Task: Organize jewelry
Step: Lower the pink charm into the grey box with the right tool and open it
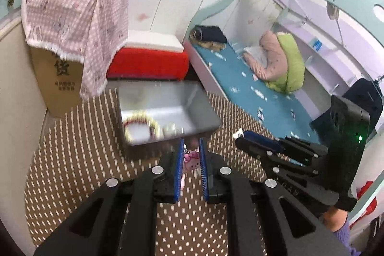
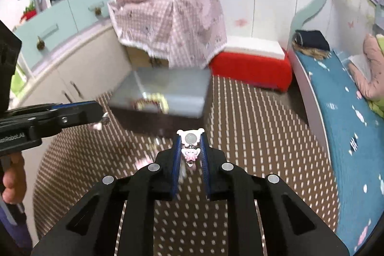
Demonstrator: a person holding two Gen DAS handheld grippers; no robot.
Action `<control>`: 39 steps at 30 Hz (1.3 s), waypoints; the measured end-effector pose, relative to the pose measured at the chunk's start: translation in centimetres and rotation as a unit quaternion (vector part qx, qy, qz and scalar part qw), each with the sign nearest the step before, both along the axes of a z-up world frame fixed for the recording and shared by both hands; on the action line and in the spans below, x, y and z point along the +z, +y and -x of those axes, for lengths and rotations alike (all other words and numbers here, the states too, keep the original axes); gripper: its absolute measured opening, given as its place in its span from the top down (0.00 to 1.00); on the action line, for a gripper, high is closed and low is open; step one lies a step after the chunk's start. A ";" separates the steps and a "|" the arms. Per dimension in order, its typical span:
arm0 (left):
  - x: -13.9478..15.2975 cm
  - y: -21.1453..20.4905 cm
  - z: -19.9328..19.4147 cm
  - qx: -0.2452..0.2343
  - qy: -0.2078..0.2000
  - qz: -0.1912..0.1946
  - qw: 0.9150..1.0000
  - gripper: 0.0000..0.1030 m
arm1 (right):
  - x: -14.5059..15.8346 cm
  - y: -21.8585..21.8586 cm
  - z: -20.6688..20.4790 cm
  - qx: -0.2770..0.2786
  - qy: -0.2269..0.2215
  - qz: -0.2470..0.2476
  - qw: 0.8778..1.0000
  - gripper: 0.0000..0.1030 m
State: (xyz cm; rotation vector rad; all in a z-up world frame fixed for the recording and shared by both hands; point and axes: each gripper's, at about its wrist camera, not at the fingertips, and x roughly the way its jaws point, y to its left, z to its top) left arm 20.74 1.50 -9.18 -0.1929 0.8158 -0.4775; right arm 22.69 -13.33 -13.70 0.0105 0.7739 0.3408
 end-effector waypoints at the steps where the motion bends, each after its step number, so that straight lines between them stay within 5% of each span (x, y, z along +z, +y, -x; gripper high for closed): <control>1: 0.7 -0.1 -0.7 0.003 -0.006 -0.005 1.000 0.89 | 0.8 0.2 -0.6 0.000 -0.006 -0.006 1.000 0.84; 11: -0.1 0.2 -6.8 0.035 0.042 -0.021 0.998 0.89 | 1.3 2.9 -5.7 0.009 0.012 -0.025 1.000 0.84; 26: -4.3 0.5 -8.1 0.054 0.087 -0.038 0.994 0.87 | -2.8 3.5 -8.0 -0.001 0.054 -0.024 0.998 0.84; 28: -4.3 0.6 -8.0 0.058 0.086 -0.038 0.994 0.72 | -3.0 3.4 -7.9 -0.001 0.056 -0.026 0.998 0.84; 31: -3.8 0.3 -7.4 0.057 0.075 -0.042 0.995 0.65 | -3.2 3.4 -7.9 -0.002 0.059 -0.027 0.998 0.84; 39: -2.6 0.0 -5.8 0.050 0.057 -0.040 0.996 0.64 | -2.5 3.2 -7.2 -0.006 0.047 -0.027 0.998 0.82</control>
